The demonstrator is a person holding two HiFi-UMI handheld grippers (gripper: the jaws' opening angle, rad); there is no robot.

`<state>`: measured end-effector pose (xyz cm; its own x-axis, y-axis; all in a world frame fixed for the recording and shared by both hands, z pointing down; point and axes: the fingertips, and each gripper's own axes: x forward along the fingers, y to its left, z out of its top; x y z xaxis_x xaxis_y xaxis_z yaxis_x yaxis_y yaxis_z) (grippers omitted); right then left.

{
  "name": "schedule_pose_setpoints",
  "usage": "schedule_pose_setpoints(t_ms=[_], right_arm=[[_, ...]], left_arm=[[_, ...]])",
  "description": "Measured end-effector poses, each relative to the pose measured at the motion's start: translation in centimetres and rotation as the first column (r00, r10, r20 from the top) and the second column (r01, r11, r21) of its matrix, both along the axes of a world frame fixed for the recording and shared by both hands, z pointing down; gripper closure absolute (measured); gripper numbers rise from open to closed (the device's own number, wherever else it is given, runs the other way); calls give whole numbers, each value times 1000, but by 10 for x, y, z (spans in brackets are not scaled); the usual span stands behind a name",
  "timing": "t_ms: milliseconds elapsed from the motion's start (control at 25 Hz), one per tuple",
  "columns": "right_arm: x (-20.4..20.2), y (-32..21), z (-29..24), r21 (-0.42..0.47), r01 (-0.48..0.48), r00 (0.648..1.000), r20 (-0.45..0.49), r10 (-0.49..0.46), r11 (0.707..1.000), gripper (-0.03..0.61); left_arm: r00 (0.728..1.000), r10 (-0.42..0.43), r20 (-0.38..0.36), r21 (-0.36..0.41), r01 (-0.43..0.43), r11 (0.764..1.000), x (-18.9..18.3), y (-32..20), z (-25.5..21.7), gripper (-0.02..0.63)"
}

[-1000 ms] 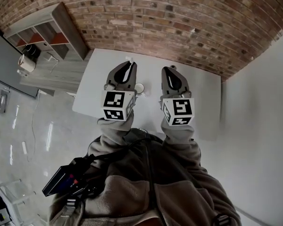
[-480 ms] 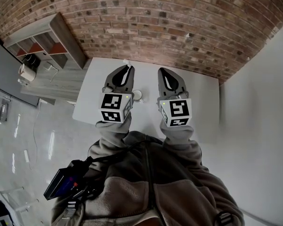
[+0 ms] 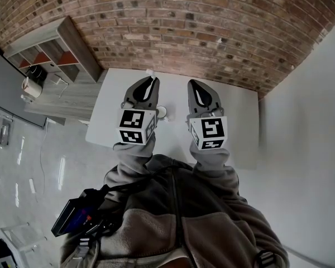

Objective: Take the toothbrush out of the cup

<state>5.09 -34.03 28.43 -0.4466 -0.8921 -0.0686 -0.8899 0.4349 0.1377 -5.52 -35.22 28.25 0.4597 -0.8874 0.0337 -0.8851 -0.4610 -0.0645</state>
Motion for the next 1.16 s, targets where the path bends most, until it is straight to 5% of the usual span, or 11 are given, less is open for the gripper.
schedule_pose_setpoints(t_ms=[1160], right_arm=[[9, 23, 14, -20, -74, 997, -27, 74, 997, 578]], left_arm=[[999, -4, -41, -52, 2, 999, -10, 5, 25, 568]])
